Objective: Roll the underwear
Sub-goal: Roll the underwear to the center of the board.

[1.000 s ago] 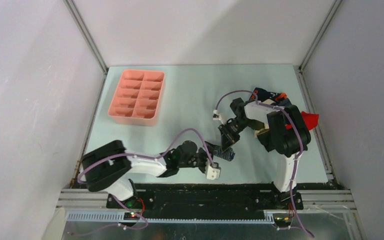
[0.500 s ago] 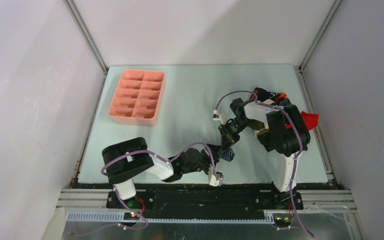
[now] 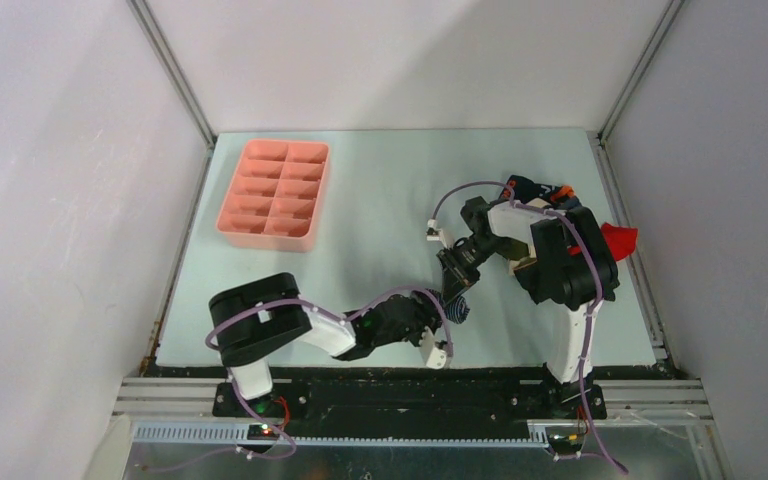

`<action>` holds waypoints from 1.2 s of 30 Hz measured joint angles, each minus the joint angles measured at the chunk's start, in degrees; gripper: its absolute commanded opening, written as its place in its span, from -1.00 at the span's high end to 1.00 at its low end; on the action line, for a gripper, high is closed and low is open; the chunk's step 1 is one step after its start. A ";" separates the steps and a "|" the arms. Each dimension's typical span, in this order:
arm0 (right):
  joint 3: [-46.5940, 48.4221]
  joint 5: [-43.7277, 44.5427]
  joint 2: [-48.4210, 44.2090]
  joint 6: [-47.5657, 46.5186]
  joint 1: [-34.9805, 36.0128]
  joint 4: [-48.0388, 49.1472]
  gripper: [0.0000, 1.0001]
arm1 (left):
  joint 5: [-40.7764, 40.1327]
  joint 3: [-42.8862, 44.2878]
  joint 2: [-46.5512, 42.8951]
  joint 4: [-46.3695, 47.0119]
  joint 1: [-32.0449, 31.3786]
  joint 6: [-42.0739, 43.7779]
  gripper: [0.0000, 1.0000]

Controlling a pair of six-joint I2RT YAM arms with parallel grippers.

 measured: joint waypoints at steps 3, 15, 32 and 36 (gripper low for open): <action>0.02 0.04 0.13 0.02 -0.11 -0.13 1.00 | -1.60 2.29 1.49 -2.54 -0.35 0.94 0.22; 0.28 6.14 -6.64 -4.96 -1.99 -4.48 -1.00 | -5.73 15.54 3.63 -23.58 -0.90 3.39 1.00; -31.43 7.96 -90.71 -25.31 -29.59 10.73 -0.51 | 16.96 41.94 9.97 -62.62 7.69 -13.64 0.96; -38.49 2.40 -99.73 -44.37 -30.16 -8.39 -0.57 | 19.65 46.03 12.11 -66.93 8.83 -15.98 0.94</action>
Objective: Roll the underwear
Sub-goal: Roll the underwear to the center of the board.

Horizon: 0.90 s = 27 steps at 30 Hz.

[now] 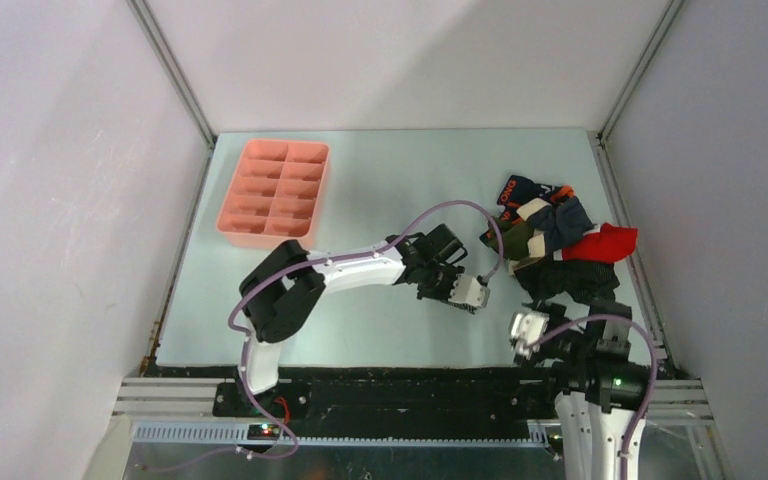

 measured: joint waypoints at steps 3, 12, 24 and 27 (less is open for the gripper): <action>-3.39 -4.48 -4.52 -12.15 0.07 -7.65 -0.58 | 2.05 2.34 1.31 -2.43 0.98 -1.33 0.93; -12.83 -9.29 -5.49 -28.50 3.74 -3.43 -0.45 | 5.90 6.99 4.02 -7.17 2.32 -4.39 0.88; -13.14 13.22 16.70 -2.97 40.68 27.61 -0.42 | 9.14 12.55 7.37 -13.16 3.02 -4.85 0.77; -14.82 18.53 18.80 0.00 44.41 35.56 -0.42 | 10.32 14.10 8.35 -14.75 3.56 -4.79 0.75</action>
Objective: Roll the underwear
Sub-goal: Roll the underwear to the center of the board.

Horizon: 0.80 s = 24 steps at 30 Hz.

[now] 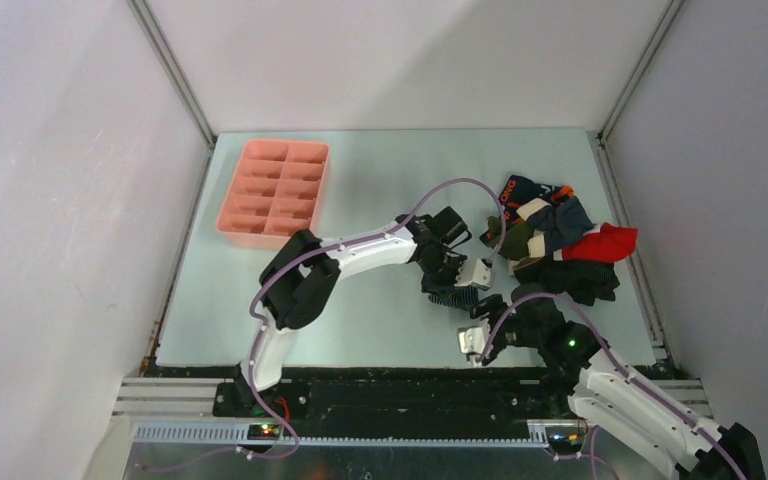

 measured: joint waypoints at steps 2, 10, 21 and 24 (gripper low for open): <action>-0.87 3.34 1.77 1.42 1.27 4.57 -0.42 | 1.09 0.92 0.59 -0.92 0.48 0.00 0.73; -2.16 13.14 11.89 2.86 2.05 18.62 -0.45 | 3.93 2.80 1.97 -3.04 1.44 0.04 0.69; -2.54 15.87 26.58 -0.48 0.52 30.71 0.50 | 8.22 3.67 3.08 -5.09 2.54 0.04 0.28; -1.11 14.86 29.11 -2.29 -0.68 29.44 0.81 | 8.74 3.52 3.13 -5.03 2.99 -0.96 0.02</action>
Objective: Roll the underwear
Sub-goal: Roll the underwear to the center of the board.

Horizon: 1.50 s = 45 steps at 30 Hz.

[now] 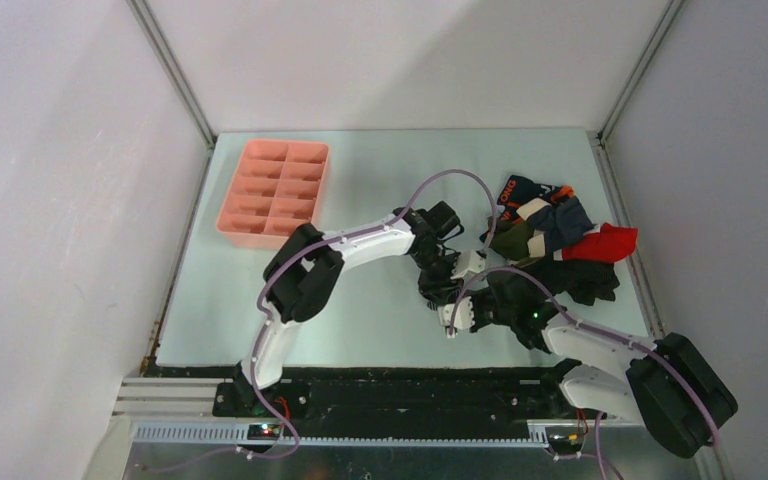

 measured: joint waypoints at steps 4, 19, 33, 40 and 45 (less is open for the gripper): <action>5.16 -2.58 2.95 -1.25 -1.57 -6.80 0.92 | 0.17 -2.14 -0.50 2.32 2.10 -5.75 -0.12; 27.43 -13.29 21.57 4.20 -9.42 -30.84 1.00 | -21.18 -42.97 -44.76 40.00 13.11 -34.49 -0.23; 40.39 -16.92 32.92 14.73 -12.26 -44.09 1.00 | -26.75 -62.27 -44.06 66.82 -9.38 -13.46 -0.22; 40.48 -17.07 33.00 16.68 -12.41 -44.17 1.00 | -28.39 -59.28 -35.04 73.33 -11.47 -8.98 -0.23; 41.66 -17.44 34.03 17.51 -12.61 -45.51 1.00 | -30.58 -58.42 -28.65 78.47 -12.07 -2.23 -0.23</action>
